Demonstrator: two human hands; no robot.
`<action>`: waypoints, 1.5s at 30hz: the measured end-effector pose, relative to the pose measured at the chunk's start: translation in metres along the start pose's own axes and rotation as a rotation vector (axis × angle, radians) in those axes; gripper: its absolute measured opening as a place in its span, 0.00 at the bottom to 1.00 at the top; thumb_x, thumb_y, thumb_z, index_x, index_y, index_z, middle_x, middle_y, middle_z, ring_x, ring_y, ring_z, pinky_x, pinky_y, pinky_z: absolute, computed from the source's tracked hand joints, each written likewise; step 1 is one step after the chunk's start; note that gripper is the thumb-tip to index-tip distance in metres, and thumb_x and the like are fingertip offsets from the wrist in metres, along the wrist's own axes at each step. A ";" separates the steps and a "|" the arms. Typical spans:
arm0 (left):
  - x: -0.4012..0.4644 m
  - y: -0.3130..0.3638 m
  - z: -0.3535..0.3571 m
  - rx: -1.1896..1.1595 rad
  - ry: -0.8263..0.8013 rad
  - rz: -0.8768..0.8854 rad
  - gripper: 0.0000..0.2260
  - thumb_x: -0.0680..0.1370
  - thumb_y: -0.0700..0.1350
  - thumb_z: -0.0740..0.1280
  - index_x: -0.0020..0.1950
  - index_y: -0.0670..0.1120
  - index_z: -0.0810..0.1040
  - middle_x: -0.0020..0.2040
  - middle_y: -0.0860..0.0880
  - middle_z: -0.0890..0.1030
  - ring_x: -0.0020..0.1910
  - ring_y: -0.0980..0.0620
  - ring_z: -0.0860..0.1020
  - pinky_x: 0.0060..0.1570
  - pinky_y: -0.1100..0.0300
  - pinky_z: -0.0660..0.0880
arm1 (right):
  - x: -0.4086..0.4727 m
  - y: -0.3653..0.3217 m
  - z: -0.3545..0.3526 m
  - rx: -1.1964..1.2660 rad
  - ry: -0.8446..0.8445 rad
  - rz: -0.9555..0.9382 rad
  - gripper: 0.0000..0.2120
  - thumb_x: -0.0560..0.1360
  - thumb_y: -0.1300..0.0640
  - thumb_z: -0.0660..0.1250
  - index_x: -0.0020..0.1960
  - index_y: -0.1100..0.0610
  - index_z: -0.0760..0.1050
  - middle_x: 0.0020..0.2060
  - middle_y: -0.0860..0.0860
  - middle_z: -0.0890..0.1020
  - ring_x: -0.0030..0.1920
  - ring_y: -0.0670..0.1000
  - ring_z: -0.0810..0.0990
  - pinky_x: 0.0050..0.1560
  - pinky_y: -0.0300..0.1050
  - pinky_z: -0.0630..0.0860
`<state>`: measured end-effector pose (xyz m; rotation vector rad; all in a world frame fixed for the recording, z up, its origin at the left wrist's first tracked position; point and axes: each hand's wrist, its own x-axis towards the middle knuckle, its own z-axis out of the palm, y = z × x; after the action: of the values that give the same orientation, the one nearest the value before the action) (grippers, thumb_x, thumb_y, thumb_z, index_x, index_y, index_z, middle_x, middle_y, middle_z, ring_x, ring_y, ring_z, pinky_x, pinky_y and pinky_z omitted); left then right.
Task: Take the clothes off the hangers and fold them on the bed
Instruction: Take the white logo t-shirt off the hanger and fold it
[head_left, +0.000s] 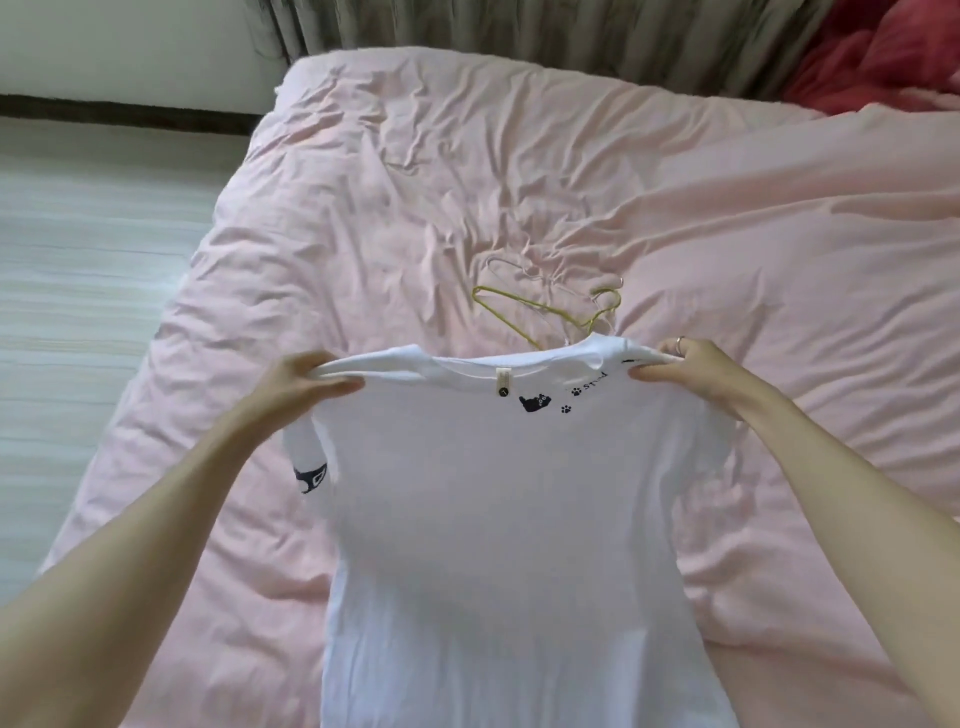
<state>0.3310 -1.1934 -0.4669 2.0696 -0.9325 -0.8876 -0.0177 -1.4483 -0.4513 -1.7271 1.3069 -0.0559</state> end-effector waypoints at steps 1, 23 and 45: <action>0.017 -0.007 0.003 -0.026 -0.011 -0.024 0.07 0.71 0.48 0.74 0.40 0.46 0.80 0.31 0.53 0.75 0.31 0.57 0.72 0.30 0.64 0.65 | 0.019 0.006 0.005 -0.002 -0.034 0.016 0.18 0.69 0.52 0.74 0.51 0.64 0.76 0.41 0.52 0.76 0.43 0.49 0.73 0.43 0.44 0.65; 0.214 -0.129 0.102 0.585 0.222 -0.247 0.08 0.80 0.50 0.60 0.55 0.47 0.71 0.47 0.37 0.78 0.50 0.37 0.74 0.43 0.51 0.65 | 0.258 0.059 0.099 -0.529 0.260 0.025 0.19 0.74 0.46 0.66 0.50 0.63 0.73 0.55 0.63 0.77 0.56 0.64 0.75 0.48 0.51 0.68; 0.139 -0.165 0.056 -0.068 -0.188 -0.615 0.11 0.74 0.51 0.70 0.46 0.43 0.78 0.35 0.50 0.80 0.30 0.56 0.77 0.29 0.64 0.71 | 0.163 0.015 0.259 -0.509 0.142 -0.531 0.20 0.74 0.51 0.57 0.56 0.61 0.78 0.57 0.58 0.79 0.59 0.58 0.75 0.60 0.56 0.71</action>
<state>0.4128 -1.2395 -0.6688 2.2744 -0.3323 -1.4235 0.1795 -1.4095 -0.6825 -2.5147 0.9731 -0.1632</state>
